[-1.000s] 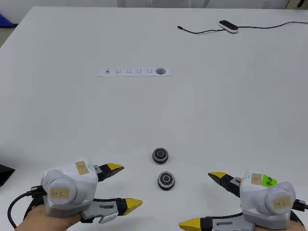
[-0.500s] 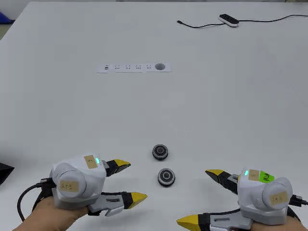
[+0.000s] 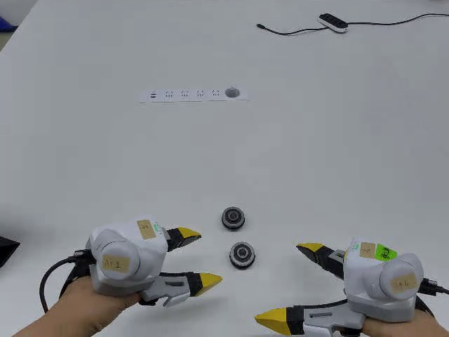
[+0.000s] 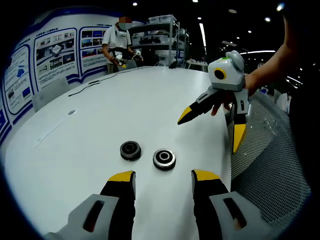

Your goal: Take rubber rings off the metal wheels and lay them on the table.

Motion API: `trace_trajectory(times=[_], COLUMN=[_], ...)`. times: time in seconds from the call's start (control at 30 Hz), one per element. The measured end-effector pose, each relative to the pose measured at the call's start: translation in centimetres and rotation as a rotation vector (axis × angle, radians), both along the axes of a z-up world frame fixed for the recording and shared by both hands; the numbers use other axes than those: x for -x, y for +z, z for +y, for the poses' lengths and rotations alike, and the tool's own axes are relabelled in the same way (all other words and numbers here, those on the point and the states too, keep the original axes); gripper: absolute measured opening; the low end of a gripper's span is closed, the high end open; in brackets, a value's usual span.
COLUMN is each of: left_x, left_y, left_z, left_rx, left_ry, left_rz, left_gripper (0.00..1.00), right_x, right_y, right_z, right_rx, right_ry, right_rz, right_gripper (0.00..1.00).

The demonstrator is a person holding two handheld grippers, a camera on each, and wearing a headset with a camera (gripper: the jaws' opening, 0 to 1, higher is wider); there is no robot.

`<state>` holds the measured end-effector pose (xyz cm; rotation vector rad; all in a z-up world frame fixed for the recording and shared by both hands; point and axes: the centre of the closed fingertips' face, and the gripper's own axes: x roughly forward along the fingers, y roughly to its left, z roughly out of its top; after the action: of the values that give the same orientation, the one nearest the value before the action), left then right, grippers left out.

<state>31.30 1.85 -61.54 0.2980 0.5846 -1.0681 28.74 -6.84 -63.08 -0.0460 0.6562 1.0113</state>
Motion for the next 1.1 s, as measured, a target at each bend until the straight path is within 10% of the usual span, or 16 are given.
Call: trace_trajectory(times=[1.1], left_x=[-1.1], left_y=[-0.7], left_z=[-3.5], left_rx=[-0.034], left_ry=[-0.091], left_rz=[0.012], left_gripper=[0.31], right_x=[-0.4], right_y=[-0.3], right_z=[1.0], right_rx=[-0.044], right_ry=[-0.008], right_rz=[0.033], right_gripper=[0.91])
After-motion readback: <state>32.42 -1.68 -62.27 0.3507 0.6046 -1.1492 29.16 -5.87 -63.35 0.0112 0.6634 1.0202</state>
